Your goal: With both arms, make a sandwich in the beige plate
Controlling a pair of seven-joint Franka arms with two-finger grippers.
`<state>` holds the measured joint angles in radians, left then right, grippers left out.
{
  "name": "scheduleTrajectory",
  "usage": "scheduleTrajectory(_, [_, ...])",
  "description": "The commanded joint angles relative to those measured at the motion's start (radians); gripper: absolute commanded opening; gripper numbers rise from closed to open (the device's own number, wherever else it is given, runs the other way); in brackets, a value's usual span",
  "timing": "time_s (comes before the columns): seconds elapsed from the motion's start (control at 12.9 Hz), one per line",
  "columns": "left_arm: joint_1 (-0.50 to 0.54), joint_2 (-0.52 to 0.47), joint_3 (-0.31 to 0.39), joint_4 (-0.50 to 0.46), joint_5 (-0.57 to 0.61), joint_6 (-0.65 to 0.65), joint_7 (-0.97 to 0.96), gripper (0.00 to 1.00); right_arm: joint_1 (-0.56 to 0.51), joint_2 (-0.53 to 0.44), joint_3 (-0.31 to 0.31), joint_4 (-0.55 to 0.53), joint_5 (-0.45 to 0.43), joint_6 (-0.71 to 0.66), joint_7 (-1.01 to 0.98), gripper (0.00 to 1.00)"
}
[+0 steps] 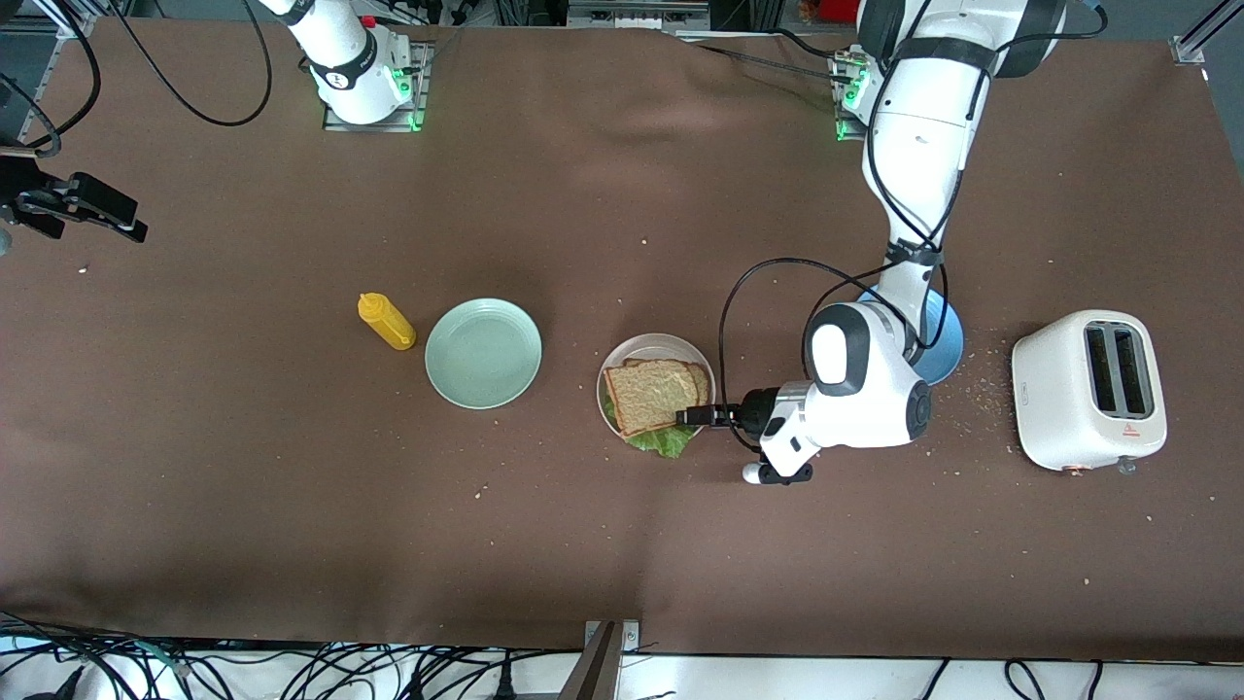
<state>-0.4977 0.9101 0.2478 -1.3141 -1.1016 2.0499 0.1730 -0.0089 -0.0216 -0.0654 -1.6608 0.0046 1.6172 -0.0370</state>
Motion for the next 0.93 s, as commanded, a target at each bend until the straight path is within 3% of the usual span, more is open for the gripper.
scheduleTrajectory(0.0, [0.001,-0.019,0.045,-0.007,0.069,0.004,0.0,1.0,0.0,0.005,0.001,0.021,0.015,-0.02,0.011,1.0])
scheduleTrajectory(0.39, [0.005,-0.089,0.162,-0.004,0.316,-0.065,-0.038,1.0,0.001,0.005,0.001,0.021,0.017,-0.02,0.011,1.0])
scheduleTrajectory(0.62, [0.024,-0.112,0.26,0.004,0.377,-0.187,-0.03,1.0,0.001,0.005,0.001,0.021,0.017,-0.022,0.011,1.0])
scheduleTrajectory(0.85, [0.025,-0.145,0.294,0.006,0.471,-0.234,-0.024,1.0,0.001,0.005,0.001,0.021,0.017,-0.022,0.011,1.0])
